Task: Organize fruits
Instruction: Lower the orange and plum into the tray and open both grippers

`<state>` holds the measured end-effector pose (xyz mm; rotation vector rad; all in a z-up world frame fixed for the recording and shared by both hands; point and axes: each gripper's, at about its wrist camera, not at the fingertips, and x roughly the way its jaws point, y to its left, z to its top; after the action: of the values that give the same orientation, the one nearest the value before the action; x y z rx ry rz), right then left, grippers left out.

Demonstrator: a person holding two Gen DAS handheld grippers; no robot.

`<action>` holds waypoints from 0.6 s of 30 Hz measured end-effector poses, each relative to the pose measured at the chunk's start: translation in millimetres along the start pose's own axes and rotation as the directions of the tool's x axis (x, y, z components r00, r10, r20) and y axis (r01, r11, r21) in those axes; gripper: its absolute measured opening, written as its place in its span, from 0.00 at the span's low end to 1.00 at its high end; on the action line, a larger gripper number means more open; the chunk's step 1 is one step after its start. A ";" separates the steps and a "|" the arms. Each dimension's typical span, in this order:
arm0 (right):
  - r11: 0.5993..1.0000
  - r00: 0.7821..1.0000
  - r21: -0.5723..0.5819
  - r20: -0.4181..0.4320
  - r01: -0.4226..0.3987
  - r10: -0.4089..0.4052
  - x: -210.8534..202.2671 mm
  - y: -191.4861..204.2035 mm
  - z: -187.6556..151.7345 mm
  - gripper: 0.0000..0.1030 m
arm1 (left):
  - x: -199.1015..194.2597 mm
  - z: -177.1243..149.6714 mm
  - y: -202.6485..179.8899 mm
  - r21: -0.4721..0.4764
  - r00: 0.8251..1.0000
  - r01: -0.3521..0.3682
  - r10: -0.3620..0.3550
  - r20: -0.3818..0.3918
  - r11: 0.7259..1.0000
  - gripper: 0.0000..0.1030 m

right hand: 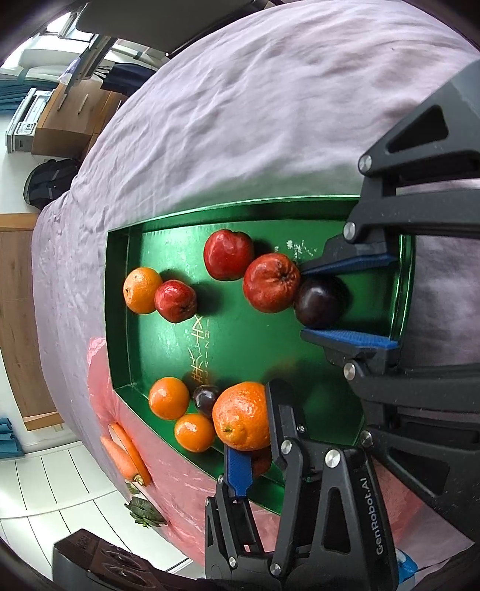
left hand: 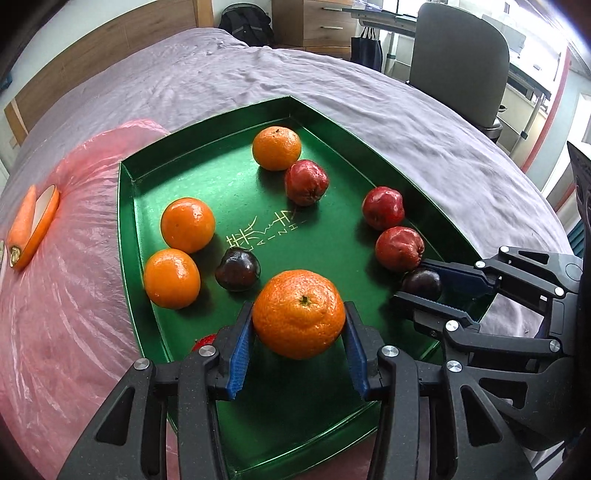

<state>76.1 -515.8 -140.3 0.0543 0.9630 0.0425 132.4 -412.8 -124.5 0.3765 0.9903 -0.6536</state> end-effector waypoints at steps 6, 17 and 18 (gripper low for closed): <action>1.000 1.000 0.009 0.013 -0.006 0.006 -5.0 -1.2 0.0 0.82 | -9.8 0.8 3.9 -0.007 1.000 -0.017 0.017 0.018 1.000 0.43; 0.999 0.997 0.045 0.072 0.009 -0.012 -42.3 11.6 -5.8 1.00 | -66.4 -17.3 13.0 -0.079 0.995 -0.038 0.045 0.093 0.996 0.50; 0.999 0.997 0.049 0.076 0.008 -0.012 -46.1 14.2 -7.0 1.00 | -73.0 -20.9 14.5 -0.095 0.994 -0.041 0.051 0.101 0.995 0.51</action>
<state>43.9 -504.3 -105.6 0.0951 0.8882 0.0079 100.6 -365.6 -72.2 0.2803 0.9077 -0.5778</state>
